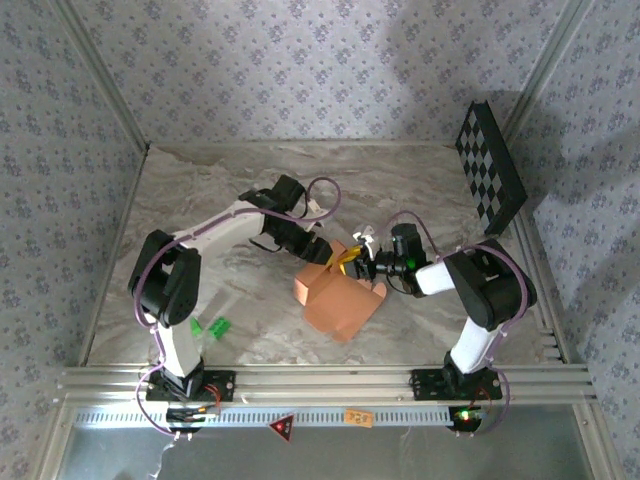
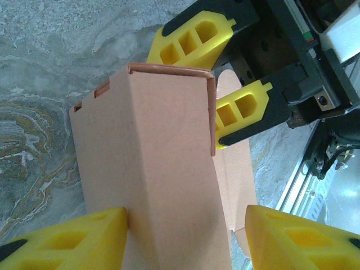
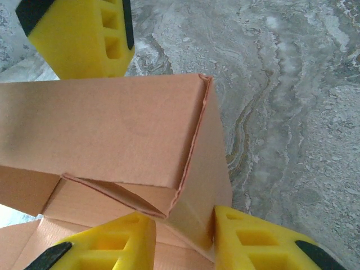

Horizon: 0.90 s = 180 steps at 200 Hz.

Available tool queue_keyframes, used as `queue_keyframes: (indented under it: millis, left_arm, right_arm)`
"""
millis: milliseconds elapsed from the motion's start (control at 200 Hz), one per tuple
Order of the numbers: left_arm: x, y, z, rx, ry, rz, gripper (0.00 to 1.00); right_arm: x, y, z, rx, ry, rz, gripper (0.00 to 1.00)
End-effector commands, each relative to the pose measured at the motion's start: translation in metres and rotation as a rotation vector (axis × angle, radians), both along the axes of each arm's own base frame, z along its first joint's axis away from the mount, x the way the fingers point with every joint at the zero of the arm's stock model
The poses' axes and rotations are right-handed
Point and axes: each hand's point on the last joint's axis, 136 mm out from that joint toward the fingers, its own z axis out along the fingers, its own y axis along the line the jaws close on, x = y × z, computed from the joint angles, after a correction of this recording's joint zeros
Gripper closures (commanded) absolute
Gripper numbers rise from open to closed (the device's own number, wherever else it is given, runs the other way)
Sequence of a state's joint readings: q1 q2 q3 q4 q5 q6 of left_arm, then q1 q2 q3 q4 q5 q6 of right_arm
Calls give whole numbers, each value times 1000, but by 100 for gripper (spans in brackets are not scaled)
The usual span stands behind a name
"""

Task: Fold the paper box

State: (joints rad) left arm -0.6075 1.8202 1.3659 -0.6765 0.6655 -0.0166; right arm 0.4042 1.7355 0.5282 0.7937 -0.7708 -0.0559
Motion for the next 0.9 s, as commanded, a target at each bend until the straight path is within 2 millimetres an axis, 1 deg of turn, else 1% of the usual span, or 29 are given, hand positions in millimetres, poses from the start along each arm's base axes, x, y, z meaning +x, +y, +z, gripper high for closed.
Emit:
queue_keyframes:
  millis: [0, 140, 275, 410, 510, 595, 745, 895]
  left_arm:
    - [2, -17, 11, -81, -1, -33, 41]
    - [4, -17, 12, -82, -1, -26, 38]
    - [4, -18, 12, -87, 2, -25, 38]
    - [3, -19, 10, -92, 12, -24, 39]
    - [1, -21, 10, -101, 21, -26, 39]
    - [1, -21, 9, -105, 25, -23, 39]
    - [-1, -18, 7, -97, 23, -11, 39]
    - [-4, -12, 8, -96, 18, 13, 39]
  right_arm:
    - [1, 10, 10, 33, -26, 25, 74]
    - [2, 9, 13, 29, -39, 20, 74]
    - [2, 11, 14, 31, -42, 20, 74]
    - [4, 14, 15, 27, -48, 15, 70]
    - [6, 18, 13, 15, -57, -8, 70]
    - [11, 21, 8, -17, -70, -60, 75]
    - [15, 24, 11, -51, -113, -133, 87]
    - [20, 18, 10, -130, -127, -252, 100]
